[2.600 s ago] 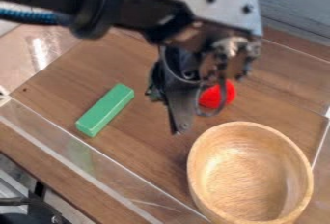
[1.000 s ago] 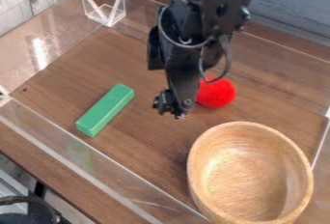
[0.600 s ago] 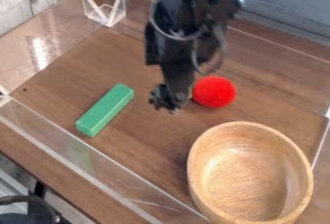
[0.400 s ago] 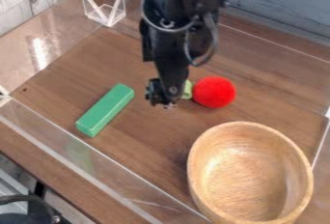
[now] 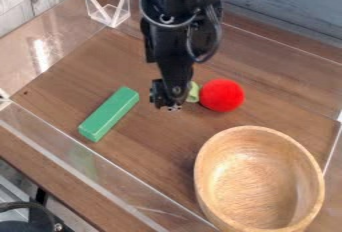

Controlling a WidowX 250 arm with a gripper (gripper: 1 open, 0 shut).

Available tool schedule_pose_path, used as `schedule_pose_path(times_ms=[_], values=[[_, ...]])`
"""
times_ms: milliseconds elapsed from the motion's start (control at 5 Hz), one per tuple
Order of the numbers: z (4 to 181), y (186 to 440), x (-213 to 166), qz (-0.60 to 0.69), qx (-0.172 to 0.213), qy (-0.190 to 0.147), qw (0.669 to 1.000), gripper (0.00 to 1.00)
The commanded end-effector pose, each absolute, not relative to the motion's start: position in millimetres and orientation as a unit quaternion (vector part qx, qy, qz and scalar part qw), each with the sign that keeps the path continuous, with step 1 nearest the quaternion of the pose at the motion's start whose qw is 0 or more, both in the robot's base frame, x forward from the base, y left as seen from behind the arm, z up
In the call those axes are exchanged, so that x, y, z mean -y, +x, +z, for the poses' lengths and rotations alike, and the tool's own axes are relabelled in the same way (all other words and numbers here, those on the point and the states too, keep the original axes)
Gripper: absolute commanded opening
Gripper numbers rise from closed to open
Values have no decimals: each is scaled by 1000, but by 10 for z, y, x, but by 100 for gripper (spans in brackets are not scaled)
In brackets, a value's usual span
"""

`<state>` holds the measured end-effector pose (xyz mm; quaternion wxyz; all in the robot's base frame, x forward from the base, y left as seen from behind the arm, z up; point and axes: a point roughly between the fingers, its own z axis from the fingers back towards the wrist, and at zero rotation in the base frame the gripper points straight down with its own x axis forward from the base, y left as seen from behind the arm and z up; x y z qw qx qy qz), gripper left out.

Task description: Remove the green block from the brown bowl and put it on the table

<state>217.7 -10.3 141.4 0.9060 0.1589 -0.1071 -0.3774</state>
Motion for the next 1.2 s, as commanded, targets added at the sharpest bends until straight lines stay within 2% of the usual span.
schedule_pose_path(times_ms=[0, 200, 400, 600, 800, 1000], values=[[1553, 2245, 120, -340, 122, 160, 918, 100], [1589, 2288, 165, -314, 125, 151, 929, 100], [1459, 2240, 239, -286, 127, 147, 938, 0], [1259, 2184, 288, -277, 127, 148, 941, 100], [1187, 2244, 176, -289, 129, 140, 938, 100], [1250, 2342, 33, -303, 132, 131, 935, 100]])
